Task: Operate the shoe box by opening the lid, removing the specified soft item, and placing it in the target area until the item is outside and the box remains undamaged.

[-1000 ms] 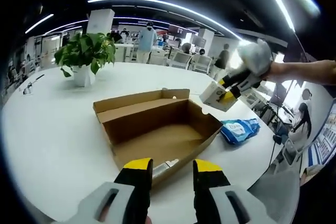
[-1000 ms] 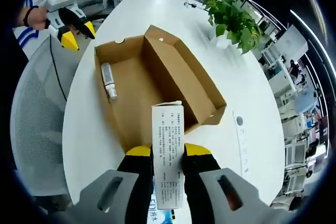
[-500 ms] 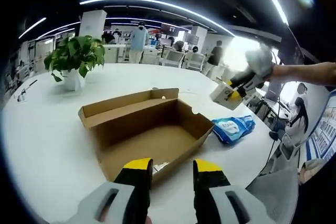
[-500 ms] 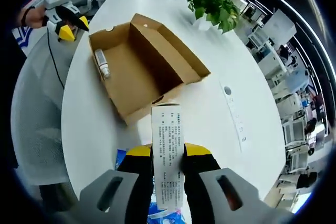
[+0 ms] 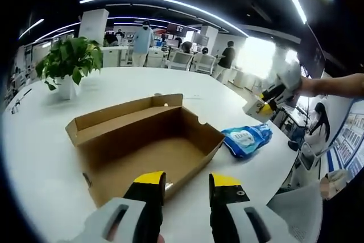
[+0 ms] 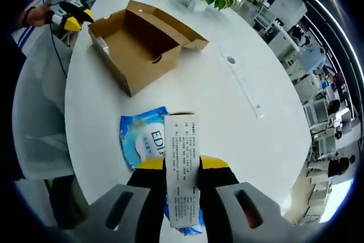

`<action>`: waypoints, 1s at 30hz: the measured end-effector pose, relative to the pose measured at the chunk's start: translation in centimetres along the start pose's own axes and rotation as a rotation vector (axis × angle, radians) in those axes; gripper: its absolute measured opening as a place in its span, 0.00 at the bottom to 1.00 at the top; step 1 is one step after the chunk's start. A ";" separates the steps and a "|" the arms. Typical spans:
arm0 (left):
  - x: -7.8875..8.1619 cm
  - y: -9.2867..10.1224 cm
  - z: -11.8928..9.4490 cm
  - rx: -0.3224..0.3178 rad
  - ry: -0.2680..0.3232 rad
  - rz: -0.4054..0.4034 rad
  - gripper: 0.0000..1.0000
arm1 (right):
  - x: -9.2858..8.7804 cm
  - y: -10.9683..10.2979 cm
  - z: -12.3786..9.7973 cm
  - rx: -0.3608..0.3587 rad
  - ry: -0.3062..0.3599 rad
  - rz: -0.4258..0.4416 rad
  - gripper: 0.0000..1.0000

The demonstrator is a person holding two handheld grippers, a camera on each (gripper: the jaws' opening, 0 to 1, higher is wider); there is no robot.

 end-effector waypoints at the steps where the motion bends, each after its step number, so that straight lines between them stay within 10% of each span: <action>1: 0.1 0.2 0.2 -0.003 -0.002 0.002 0.31 | -0.8 0.1 -0.2 -0.005 -0.006 0.014 0.18; 17: 0.8 3.1 2.9 -0.053 -0.036 0.035 0.31 | -9.6 -0.5 -2.1 -0.026 -0.069 0.159 0.18; 30: 1.3 4.8 3.8 -0.069 -0.037 0.054 0.31 | -12.2 0.2 -2.6 -0.034 -0.079 0.192 0.18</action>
Point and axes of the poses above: the point that each gripper's makers call its tool centre point, and the gripper's own axes: z roughly forward along the fingers, y roughly to its right, x roughly out of its top, the point moved 3 cm from there along -z, roughly backward along the fingers, and after that the axes turned 4 degrees about -z, right-handed, at the moved point
